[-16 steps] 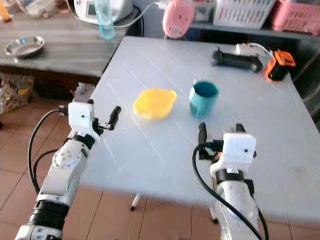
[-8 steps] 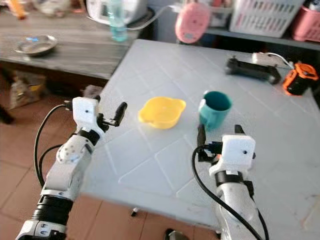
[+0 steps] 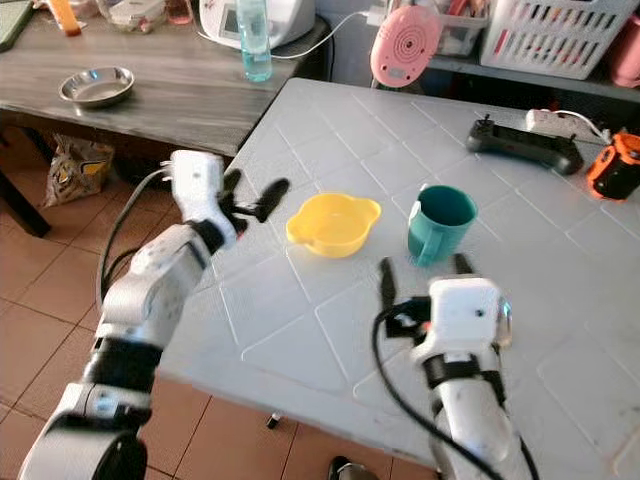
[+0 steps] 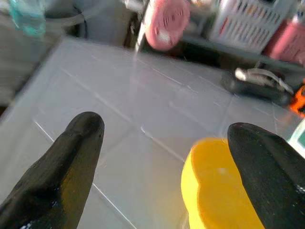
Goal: Setting the table
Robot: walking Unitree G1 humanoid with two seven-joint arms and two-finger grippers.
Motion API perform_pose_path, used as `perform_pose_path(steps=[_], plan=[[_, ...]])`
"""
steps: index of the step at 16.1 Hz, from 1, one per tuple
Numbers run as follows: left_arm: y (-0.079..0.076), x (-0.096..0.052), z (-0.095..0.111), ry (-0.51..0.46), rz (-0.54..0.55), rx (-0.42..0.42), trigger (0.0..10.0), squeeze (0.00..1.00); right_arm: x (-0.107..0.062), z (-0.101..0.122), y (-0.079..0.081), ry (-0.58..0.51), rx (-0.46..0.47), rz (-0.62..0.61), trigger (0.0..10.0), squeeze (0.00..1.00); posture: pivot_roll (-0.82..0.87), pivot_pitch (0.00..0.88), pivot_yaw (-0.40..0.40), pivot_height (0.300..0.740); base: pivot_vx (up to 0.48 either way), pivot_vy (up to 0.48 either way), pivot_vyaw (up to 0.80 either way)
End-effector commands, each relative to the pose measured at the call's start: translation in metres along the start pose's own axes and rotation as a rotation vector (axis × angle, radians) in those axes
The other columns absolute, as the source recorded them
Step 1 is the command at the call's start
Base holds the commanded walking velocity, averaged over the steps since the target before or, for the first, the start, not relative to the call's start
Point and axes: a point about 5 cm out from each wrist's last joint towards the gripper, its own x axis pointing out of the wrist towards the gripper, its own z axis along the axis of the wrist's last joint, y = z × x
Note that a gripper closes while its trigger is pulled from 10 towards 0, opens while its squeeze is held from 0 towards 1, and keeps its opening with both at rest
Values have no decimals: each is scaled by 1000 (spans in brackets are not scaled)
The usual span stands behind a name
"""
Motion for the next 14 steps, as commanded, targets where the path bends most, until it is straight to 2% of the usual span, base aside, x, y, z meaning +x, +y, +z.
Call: perform_pose_path(steps=[1,4,6,7,8,10,11,12,13,14], plan=[[-1,4,-5,53,-25,-21,10000,0,-6,1,5,25,31,42,10000,0,-5,163,9,740,0,0,0],[-4,10,-8,147,-61,-18,10000,0,-18,0,10,71,74,84,10000,0,-14,176,17,740,0,0,0],[-3,14,-3,158,-74,-1,10000,0,-24,5,16,88,82,139,10000,0,-18,181,20,740,0,0,0],[-2,16,-4,185,-82,12,8353,0,-26,6,19,98,88,167,10000,0,-19,183,22,740,0,0,0],[-4,16,-3,193,-90,17,4196,0,-27,5,20,101,89,175,10000,0,-20,184,21,740,0,0,0],[-6,17,-4,225,-107,29,3765,0,-27,6,20,104,90,178,10000,0,-19,184,20,740,0,0,0],[-10,17,-9,268,-140,47,667,0,-28,5,20,114,89,176,10000,0,-19,183,18,740,0,0,0],[-12,17,-10,280,-156,58,0,0,-28,4,19,120,86,173,10000,0,-21,184,17,740,0,0,0],[-15,16,-13,305,-166,52,0,0,-28,3,17,125,82,161,10000,0,-21,185,16,740,0,0,0],[-15,16,-14,313,-174,58,1255,0,-28,2,16,130,79,157,10000,0,-23,185,17,740,0,0,0]])
